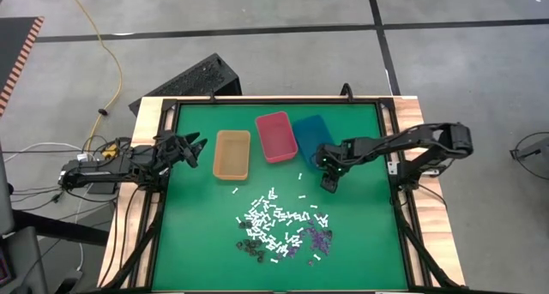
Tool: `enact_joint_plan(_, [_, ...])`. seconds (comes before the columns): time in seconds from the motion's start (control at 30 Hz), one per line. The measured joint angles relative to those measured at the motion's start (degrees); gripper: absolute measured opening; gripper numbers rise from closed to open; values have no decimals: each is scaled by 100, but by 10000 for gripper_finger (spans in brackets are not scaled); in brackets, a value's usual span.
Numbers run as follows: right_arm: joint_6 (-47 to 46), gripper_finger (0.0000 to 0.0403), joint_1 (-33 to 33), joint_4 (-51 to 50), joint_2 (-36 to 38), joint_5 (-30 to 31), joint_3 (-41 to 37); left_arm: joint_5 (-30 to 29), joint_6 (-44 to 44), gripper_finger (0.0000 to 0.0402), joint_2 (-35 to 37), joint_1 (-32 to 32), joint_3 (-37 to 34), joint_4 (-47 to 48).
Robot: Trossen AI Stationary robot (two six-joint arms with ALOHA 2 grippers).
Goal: Sort Halloween decoration
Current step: Put the white bone toy into the blue bin
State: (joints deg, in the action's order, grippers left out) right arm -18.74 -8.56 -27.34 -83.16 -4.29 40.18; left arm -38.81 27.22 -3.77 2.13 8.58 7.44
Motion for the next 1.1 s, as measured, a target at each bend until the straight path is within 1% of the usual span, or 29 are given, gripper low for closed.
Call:
enact_joint_plan(0.23, [87, 233, -22, 8, -155, -54, 0, 2, 0, 256, 2, -1, 0, 107])
enact_joint_plan(0.33, [88, 225, -17, -4, -155, -40, -7, 2, -35, 256, 0, -1, 0, 118])
enact_joint_plan(0.43, [85, 200, -17, -117, -157, -33, -6, 2, -61, 256, 2, 0, 0, 122])
enact_joint_plan(0.63, [84, 122, 31, -346, -163, 221, -7, 2, -59, 256, 0, 0, 0, 125])
enact_joint_plan(0.87, [101, 45, 177, -362, -137, 222, -9, 2, -55, 256, 2, -2, 0, 125])
enact_joint_plan(0.97, [76, 23, 177, -384, -137, 167, -11, 2, -57, 256, 2, -1, 0, 125])
enact_joint_plan(1.1, [68, 19, 184, -528, -108, 88, 65, 2, -75, 256, 2, 0, 0, 125])
